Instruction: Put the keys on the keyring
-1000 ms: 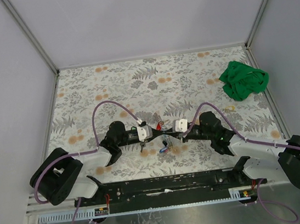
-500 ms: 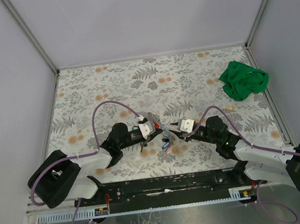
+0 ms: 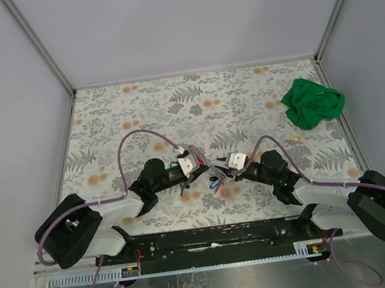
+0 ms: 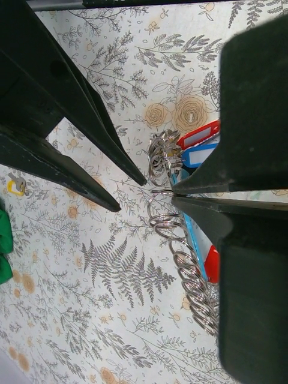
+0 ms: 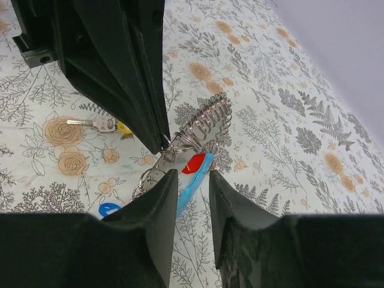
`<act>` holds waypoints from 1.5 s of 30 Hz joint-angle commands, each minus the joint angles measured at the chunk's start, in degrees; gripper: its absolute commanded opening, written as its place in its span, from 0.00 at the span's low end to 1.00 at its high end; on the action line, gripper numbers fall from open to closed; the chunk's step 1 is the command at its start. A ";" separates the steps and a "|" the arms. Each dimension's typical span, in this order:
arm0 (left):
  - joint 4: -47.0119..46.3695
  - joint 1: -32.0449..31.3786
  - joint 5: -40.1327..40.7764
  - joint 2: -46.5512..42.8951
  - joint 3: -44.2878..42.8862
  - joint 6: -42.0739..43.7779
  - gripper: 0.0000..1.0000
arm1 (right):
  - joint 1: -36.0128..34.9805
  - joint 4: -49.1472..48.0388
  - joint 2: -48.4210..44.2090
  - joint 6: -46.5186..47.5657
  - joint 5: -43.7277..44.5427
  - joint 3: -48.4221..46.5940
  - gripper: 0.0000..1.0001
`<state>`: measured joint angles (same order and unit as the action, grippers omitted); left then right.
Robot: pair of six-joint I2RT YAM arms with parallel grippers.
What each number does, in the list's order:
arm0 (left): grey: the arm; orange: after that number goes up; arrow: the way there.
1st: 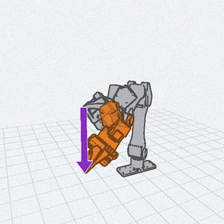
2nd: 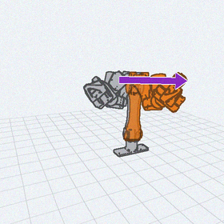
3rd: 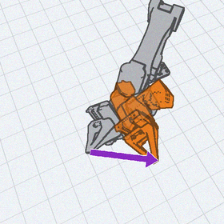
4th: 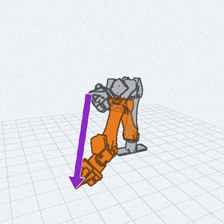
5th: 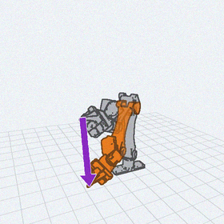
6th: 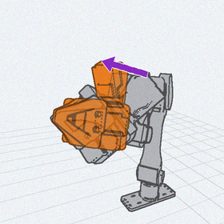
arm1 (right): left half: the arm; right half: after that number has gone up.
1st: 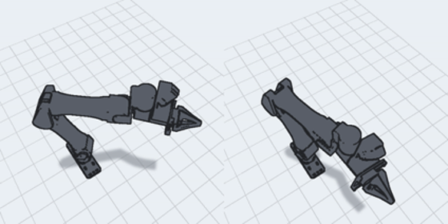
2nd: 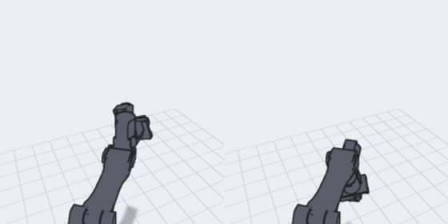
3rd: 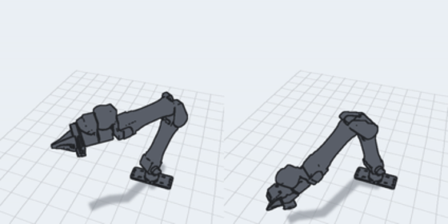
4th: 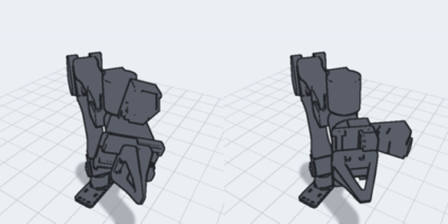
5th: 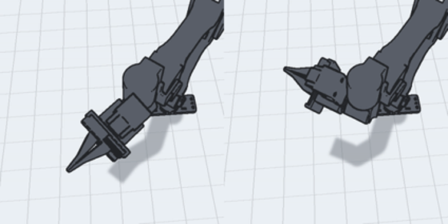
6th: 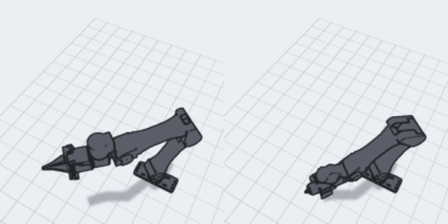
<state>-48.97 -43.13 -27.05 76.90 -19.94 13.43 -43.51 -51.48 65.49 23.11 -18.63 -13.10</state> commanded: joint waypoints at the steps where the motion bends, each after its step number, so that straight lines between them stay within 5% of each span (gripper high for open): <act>1: 0.80 -0.55 -2.12 -1.93 -1.52 2.69 0.00 | -0.40 -6.66 1.71 -0.88 -0.80 -2.17 0.34; 10: 7.48 -1.46 -7.34 -2.16 -3.28 8.70 0.00 | -0.44 -7.04 5.52 -2.72 -4.46 -5.91 0.36; 14: 9.23 -1.86 -6.36 -3.55 -3.41 10.59 0.00 | -0.44 1.77 6.75 -3.42 -7.54 -10.14 0.37; 21: 6.97 -1.91 -3.69 -6.65 -1.05 12.04 0.00 | -0.35 13.65 2.04 -8.25 7.17 -13.10 0.37; 27: 7.41 -1.87 -3.17 -5.90 -1.26 12.71 0.01 | -0.31 29.68 -5.67 -12.36 6.67 -17.40 0.43; 40: 8.36 -1.89 -3.03 -7.36 -1.46 14.51 0.01 | -0.31 35.57 -10.12 4.26 -11.05 -14.57 0.40; 45: 8.09 -1.87 -3.47 -7.65 -1.11 14.28 0.01 | -0.34 30.26 -7.20 6.80 -8.01 -12.36 0.38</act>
<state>-38.70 -44.64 -30.61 70.65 -21.43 26.85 -43.53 -16.23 56.66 25.85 -25.26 -27.00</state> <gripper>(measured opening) 0.008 0.388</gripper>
